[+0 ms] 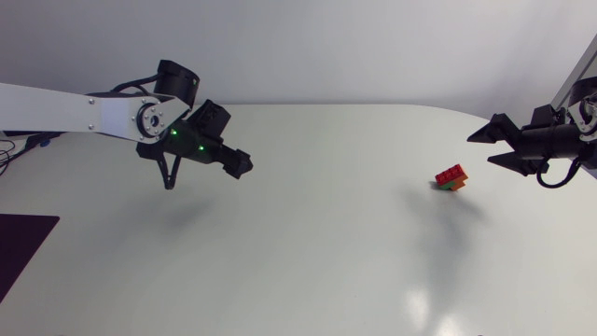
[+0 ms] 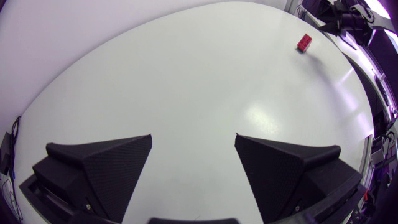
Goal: Disassemble duplo
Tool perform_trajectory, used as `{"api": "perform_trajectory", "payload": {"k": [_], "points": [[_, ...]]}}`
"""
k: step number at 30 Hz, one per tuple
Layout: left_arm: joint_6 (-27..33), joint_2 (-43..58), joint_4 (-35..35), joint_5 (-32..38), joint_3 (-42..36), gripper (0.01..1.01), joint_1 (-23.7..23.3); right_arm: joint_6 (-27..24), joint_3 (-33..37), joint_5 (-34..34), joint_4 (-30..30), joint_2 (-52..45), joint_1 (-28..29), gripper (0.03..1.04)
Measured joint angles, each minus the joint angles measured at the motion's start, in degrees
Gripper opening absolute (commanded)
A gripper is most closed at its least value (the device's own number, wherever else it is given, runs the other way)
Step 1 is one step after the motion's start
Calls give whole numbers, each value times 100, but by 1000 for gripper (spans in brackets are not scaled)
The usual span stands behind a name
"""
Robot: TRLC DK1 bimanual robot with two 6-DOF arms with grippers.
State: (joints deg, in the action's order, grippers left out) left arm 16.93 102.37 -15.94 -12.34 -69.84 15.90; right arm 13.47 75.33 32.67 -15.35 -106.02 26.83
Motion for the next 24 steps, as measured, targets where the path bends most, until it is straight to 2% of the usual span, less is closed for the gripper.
{"api": "perform_trajectory", "payload": {"k": [7, 11, 14, 16, 18, 24], "points": [[50, 278, -42, -63, -251, 930, 111, -588, 990, -7, -796, -933, 68, 998], [160, 424, -39, -79, -251, 930, 109, -1394, 1631, 37, -1853, -1436, 83, 997], [195, 492, -57, -79, -251, 930, 105, -1738, 1980, 35, -2170, -1753, 81, 997], [205, 501, -61, -79, -251, 930, 105, -1856, 2177, 35, -2435, -1928, 57, 987], [214, 501, -59, -79, -251, 930, 105, -1956, 2312, 35, -2618, -2039, 22, 936], [240, 503, -61, -79, -251, 928, 127, -2063, 2496, 37, -2953, -2096, -127, 930]]}}
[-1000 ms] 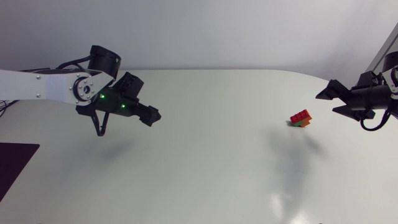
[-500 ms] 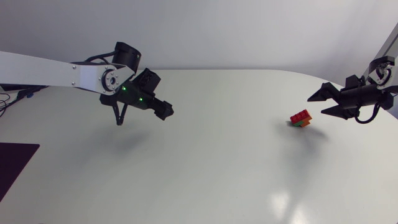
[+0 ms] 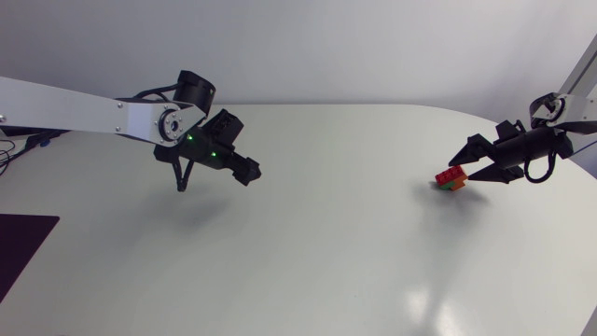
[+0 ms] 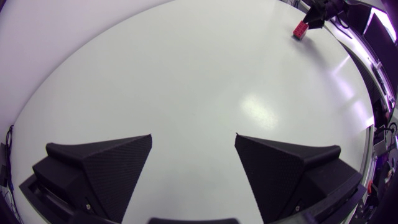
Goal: Disassemble duplo
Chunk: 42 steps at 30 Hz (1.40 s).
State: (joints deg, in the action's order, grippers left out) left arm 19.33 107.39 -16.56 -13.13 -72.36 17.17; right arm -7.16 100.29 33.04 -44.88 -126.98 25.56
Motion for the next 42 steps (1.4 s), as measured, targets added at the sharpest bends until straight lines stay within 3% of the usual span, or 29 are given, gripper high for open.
{"api": "perform_trajectory", "payload": {"k": [4, 8, 18, 25, 27, 33, 42], "points": [[37, 15, 0, 0, 0, 928, 59, -22, 173, 2, -190, -24, -50, 816], [37, 20, 0, 0, 2, 928, 96, -57, 258, 0, -273, -55, -57, 587], [59, 20, 0, 0, 2, 926, 96, -140, 258, -109, -422, -245, -175, 587], [63, 20, 0, 0, 2, 926, 96, -149, 247, -37, -402, -260, -210, 362], [79, 20, 0, 2, 2, 926, 96, -149, 181, -44, -313, -177, -247, 352], [105, 20, 0, 0, 2, 926, 114, -328, -199, -96, -236, 116, -374, 311], [435, -35, -2, -50, 254, 925, 181, -1071, -1266, 216, 7, 1379, -973, 316]]}}
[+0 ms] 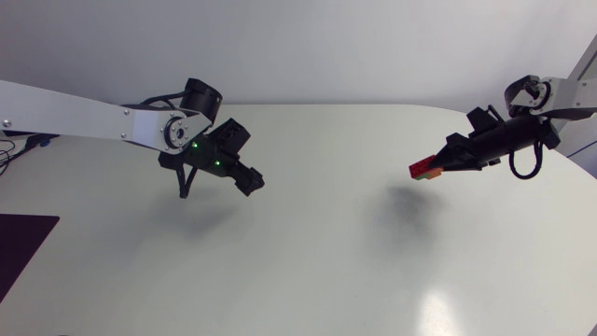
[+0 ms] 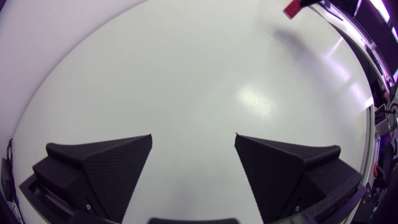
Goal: Disassemble duplo
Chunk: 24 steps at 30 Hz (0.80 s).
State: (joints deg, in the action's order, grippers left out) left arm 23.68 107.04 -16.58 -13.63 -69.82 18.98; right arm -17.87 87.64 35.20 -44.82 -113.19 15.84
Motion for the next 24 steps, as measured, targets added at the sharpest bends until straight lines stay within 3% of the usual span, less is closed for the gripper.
{"api": "perform_trajectory", "payload": {"k": [8, 14, 24], "points": [[509, -682, 20, -166, 756, 926, 400, -323, -647, 214, -33, 737, -955, 320], [544, -1408, 354, -195, 1045, 926, 1027, -315, -807, 256, -343, 1014, -1751, 321], [540, -1462, 973, 149, 1069, 925, 1945, -116, -1185, 538, -625, 1572, -2286, 323]]}}
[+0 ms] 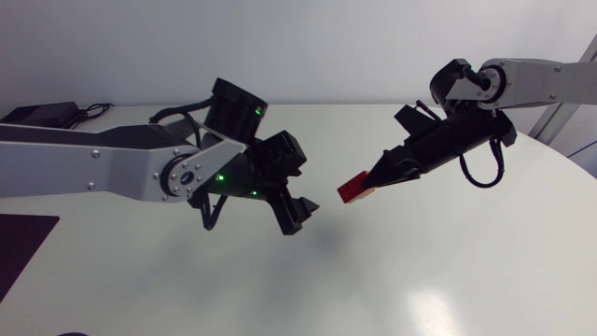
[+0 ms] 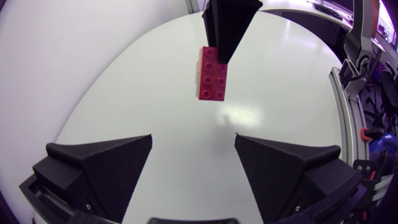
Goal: Disassemble duplo
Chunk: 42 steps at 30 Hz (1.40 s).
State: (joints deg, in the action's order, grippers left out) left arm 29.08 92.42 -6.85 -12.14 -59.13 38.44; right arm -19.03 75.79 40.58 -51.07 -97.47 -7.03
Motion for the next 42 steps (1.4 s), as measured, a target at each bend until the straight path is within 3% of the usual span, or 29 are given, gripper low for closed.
{"api": "perform_trajectory", "payload": {"k": [11, 21, 23, 27, 30, 35, 42], "points": [[-20, 649, 140, 304, -118, 925, 697, 393, -144, 61, 35, 219, -380, 325], [-42, 654, 284, 470, -308, 907, 549, 623, -380, 57, 256, 219, -640, 326], [-44, 656, 284, 490, -317, 844, 516, 640, -385, 57, 304, 219, -702, 326], [-61, 678, 304, 487, -424, 834, 514, 691, -387, 57, 352, 229, -807, 328], [-63, 717, 328, 485, -463, 625, 518, 752, -387, 35, 387, 271, -833, 328], [-66, 756, 348, 374, -463, 431, 518, 772, -396, 26, 428, 411, -841, 328], [-122, 767, 278, 0, -468, 289, 398, 951, -490, 15, 546, 610, -841, 338]]}}
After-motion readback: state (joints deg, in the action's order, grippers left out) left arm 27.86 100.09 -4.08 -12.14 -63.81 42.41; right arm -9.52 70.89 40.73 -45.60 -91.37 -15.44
